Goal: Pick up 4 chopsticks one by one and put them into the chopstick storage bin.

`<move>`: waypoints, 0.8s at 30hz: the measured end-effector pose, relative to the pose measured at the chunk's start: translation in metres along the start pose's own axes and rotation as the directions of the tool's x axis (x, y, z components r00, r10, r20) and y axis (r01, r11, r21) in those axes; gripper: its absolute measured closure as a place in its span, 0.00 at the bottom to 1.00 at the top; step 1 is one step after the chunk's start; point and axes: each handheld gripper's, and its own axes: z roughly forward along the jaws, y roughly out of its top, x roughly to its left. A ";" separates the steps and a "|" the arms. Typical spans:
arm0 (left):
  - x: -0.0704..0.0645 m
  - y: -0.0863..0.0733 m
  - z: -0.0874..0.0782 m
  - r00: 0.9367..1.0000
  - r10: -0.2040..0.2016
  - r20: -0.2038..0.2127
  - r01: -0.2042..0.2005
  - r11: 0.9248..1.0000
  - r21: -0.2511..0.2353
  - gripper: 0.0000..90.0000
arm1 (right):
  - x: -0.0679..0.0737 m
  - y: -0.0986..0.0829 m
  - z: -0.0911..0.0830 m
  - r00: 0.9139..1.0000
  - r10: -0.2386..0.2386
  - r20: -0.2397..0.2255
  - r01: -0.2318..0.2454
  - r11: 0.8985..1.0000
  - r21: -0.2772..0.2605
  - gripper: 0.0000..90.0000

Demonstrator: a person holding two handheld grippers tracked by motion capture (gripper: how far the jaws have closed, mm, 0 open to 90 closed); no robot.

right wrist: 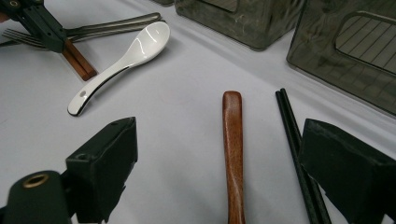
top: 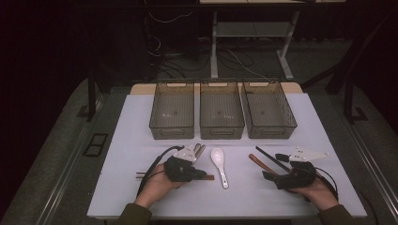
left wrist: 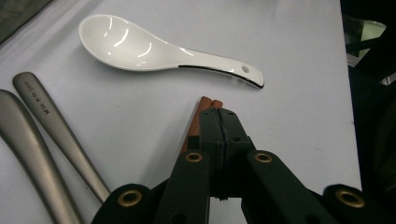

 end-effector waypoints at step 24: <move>-0.002 -0.002 0.011 0.999 0.046 -0.023 -0.043 0.995 0.086 0.99 | 0.001 0.000 0.000 1.000 -0.001 -0.004 0.001 1.000 0.003 0.13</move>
